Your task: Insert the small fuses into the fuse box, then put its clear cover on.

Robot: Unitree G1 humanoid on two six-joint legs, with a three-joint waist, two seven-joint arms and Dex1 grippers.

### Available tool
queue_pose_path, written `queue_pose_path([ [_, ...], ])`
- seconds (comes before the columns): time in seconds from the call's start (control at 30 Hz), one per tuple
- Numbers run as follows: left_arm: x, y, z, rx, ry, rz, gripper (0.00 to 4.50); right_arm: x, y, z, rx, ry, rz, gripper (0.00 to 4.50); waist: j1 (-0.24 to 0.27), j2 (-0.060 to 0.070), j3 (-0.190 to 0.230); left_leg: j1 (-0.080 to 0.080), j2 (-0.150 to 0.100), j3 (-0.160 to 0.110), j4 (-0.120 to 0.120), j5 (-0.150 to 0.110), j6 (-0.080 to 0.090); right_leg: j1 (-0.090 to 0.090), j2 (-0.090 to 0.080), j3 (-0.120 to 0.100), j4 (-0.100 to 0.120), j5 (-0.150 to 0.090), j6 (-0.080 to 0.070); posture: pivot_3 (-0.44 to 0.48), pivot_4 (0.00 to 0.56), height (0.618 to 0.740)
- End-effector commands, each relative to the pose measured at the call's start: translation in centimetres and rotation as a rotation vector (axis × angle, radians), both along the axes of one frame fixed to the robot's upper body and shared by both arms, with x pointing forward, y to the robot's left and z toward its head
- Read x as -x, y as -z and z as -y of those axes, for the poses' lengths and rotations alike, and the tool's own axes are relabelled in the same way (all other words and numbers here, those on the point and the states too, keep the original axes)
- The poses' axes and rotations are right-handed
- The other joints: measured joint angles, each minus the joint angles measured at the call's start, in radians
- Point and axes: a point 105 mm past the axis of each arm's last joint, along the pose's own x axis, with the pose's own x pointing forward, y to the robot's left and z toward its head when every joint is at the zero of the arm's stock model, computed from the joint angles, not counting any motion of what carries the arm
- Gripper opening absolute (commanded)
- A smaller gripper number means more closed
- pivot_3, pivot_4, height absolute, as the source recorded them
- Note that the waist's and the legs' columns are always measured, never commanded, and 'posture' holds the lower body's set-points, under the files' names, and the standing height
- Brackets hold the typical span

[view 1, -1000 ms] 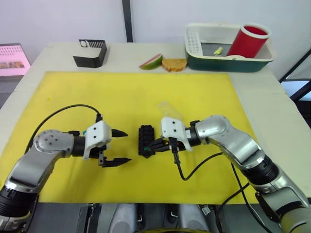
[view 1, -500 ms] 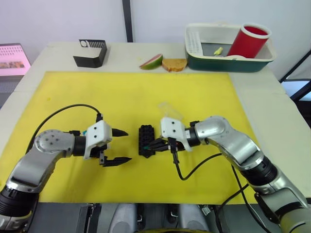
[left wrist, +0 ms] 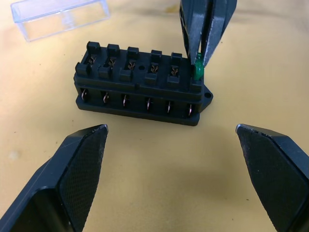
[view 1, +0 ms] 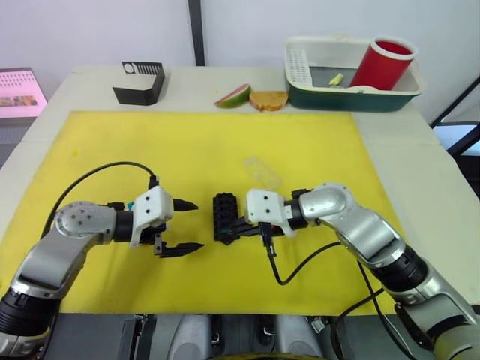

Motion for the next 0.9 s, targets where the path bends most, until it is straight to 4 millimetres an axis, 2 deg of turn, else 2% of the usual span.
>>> queue_pose_path([
  [0.03,0.0,-0.6,0.4,0.010,0.011,0.033,4.47,0.2,0.8,0.0,0.027,-0.007,0.017,0.00,0.000,0.000,0.000,0.000,0.000,0.000,0.000,0.000,0.000,0.000,0.000,0.000,0.000,0.000,0.000,0.000,0.150,0.740],
  [0.37,-0.4,-0.6,0.2,0.022,-0.008,0.017,4.47,0.1,-0.2,-0.1,-0.003,-0.010,0.072,0.00,0.000,0.000,0.000,0.001,0.000,0.000,0.000,0.000,0.000,0.001,0.000,0.000,0.000,0.000,0.000,0.000,0.150,0.740],
  [0.6,-0.5,-0.5,0.0,0.019,-0.011,0.009,4.47,0.0,0.9,-0.2,0.016,-0.006,0.074,0.00,0.000,0.000,0.000,0.001,0.000,0.000,0.000,0.000,0.000,0.001,0.000,0.000,0.000,0.000,0.000,0.000,0.150,0.740],
  [0.9,-0.6,-0.5,-0.1,0.021,-0.023,0.011,4.47,-0.2,0.0,-0.3,-0.013,-0.001,0.056,0.00,-0.001,0.000,0.000,0.001,0.000,0.000,0.000,0.000,0.000,0.001,0.001,0.000,0.000,0.000,0.000,0.000,0.150,0.740],
])
